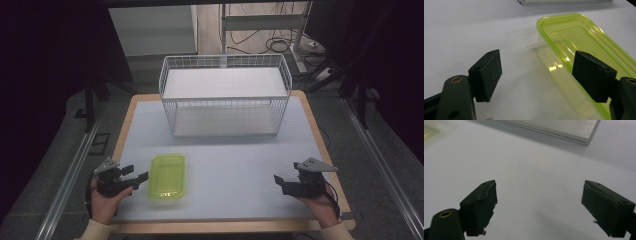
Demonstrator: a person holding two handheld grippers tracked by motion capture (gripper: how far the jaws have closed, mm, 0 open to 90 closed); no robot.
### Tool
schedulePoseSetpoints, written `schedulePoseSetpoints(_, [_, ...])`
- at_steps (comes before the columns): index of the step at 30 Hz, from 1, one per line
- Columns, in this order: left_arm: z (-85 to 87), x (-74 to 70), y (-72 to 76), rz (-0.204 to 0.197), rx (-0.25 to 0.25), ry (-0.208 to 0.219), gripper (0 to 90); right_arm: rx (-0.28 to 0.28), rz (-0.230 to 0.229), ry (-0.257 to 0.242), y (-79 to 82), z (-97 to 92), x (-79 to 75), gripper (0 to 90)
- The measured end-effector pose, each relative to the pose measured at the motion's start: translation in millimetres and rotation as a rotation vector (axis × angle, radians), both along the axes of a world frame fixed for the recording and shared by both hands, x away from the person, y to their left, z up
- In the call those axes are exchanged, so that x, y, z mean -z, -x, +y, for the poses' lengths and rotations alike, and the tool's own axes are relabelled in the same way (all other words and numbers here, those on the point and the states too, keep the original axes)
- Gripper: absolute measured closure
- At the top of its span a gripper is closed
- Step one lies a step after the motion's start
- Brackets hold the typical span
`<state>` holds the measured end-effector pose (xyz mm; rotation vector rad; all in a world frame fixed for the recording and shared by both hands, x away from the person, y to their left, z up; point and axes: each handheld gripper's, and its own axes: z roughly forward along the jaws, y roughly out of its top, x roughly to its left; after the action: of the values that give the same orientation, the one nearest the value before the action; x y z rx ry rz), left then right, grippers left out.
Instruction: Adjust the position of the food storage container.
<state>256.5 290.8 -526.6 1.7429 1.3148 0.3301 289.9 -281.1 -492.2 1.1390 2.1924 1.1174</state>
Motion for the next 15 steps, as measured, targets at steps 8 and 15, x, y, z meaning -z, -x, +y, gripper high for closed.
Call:
schedulePoseSetpoints(8, [1.4, -6.1, 3.6, -0.012, 0.001, 0.005, 23.3, -0.014, -0.002, 0.017, 0.8, 2.8, 0.3, 13.8])
schedulePoseSetpoints(15, [6.6, -8.8, 11.7, -0.009, -0.003, 0.009, 24.8, -0.029, 0.006, 0.033, -4.0, 8.1, 1.7, 14.1])
